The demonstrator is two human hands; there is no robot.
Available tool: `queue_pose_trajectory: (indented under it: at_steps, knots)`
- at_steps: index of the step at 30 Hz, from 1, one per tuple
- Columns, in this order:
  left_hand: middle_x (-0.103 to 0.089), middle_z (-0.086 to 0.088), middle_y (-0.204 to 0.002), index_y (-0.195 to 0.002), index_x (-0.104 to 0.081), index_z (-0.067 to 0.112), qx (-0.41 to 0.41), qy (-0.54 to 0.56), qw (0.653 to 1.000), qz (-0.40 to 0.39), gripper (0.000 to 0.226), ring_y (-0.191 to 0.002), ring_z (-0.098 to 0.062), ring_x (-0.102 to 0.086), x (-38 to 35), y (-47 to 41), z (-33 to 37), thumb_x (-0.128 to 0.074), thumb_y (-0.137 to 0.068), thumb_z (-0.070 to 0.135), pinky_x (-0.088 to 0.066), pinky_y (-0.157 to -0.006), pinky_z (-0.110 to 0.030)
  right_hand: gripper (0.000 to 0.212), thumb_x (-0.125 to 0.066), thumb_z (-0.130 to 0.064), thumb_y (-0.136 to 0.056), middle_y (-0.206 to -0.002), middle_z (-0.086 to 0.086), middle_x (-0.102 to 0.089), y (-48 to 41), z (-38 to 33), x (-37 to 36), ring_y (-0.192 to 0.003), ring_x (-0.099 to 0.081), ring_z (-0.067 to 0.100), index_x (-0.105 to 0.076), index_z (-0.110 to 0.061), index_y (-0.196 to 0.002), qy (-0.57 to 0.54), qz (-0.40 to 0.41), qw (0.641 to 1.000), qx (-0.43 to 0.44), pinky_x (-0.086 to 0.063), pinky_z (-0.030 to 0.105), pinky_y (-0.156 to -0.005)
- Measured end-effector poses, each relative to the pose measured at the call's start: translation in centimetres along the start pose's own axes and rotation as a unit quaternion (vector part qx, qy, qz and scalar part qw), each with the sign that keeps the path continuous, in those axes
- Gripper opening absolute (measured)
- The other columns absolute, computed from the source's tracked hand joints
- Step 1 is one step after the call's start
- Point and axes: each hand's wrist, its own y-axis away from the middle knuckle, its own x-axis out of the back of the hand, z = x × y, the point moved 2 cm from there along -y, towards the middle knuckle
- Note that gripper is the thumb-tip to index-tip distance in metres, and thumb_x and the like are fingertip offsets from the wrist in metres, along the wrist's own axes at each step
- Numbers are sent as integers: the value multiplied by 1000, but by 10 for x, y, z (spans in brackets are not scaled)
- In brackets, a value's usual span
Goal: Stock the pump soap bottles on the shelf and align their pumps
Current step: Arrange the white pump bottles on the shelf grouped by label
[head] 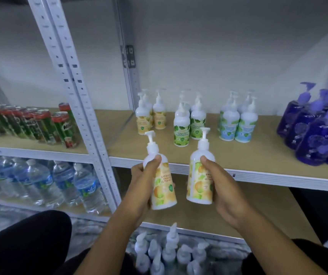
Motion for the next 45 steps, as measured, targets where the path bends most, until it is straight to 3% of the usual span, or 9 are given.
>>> queue_pose_trajectory:
  at_steps: [5, 10, 19, 24, 27, 29, 33, 39, 45]
  knots:
    - [-64, -21, -119, -120, -45, 23, -18, -52, 998, -19, 64, -103, -40, -71, 9, -1, -3, -76, -64, 21, -55, -88, -66, 35, -67, -35, -89, -112, 9, -73, 0, 2, 2, -104, -70, 26, -65, -20, -121, -8, 4, 1000, -14, -56, 51, -92]
    - [-75, -11, -105, -122, -55, 22, -57, -94, 994, 0, 81, -96, -31, -75, 9, 1, -1, -88, -50, 40, -58, -86, -61, 41, -71, -1, -83, -112, 14, -71, 2, 3, 4, -103, -69, 31, -59, -14, -120, 31, 12, 999, 27, -56, 53, -92]
    - [-72, -11, -105, -118, -59, 21, -64, -117, 991, -20, 81, -93, -24, -73, -1, 4, -8, -91, -46, 38, -61, -76, -40, 53, -87, -15, -72, -98, 2, -73, 12, -4, 3, -83, -73, 14, -55, -29, -111, 86, 38, 991, 95, -56, 25, -62]
    - [-75, -12, -106, -109, -70, 23, -73, -95, 992, -24, 47, -102, -34, -72, -6, 4, -9, -84, -64, 31, -57, -89, -59, 54, -86, -16, -74, -96, 1, -72, 14, -5, 4, -78, -72, 10, -50, -32, -112, 90, 52, 989, 108, -55, 23, -59]
    - [-75, -9, -111, -120, -62, 16, -58, -51, 996, -33, 34, -97, -36, -74, -11, 6, -8, -69, -87, 11, -58, -83, -52, 56, -85, -18, -75, -97, -2, -71, 15, -6, 5, -78, -71, 7, -48, -31, -116, 97, 50, 988, 112, -55, 20, -59]
    - [-74, -11, -112, -126, -53, 12, -48, -42, 997, -49, 40, -90, -34, -74, -15, 8, -7, -66, -89, 4, -58, -74, -46, 57, -85, -19, -76, -97, -3, -70, 16, -8, 5, -78, -71, 5, -47, -31, -117, 101, 48, 987, 113, -55, 20, -59]
    - [-71, -18, -107, -125, -50, 13, -50, -52, 996, -53, 71, -89, -35, -74, -21, 10, -8, -85, -64, 14, -60, -73, -47, 53, -85, -17, -76, -99, -3, -68, 18, -10, 6, -74, -69, 0, -46, -33, -110, 107, 46, 986, 120, -53, 18, -57]
    - [-74, -15, -104, -111, -64, 18, -87, -131, 987, -29, 64, -99, -36, -72, -18, 8, -9, -86, -55, 38, -58, -86, -60, 60, -86, -19, -75, -103, -4, -66, 19, -12, 8, -77, -69, 1, -44, -34, -115, 111, 43, 985, 122, -54, 20, -60]
    - [-72, -13, -102, -121, -55, 18, -100, -128, 987, -5, 54, -87, -31, -75, -26, -2, 11, -81, -73, 19, -62, -78, -51, 56, -83, -12, -77, -103, -2, -67, 13, -9, 11, -77, -69, 5, -45, -37, -108, 124, 48, 984, 122, -55, 22, -62]
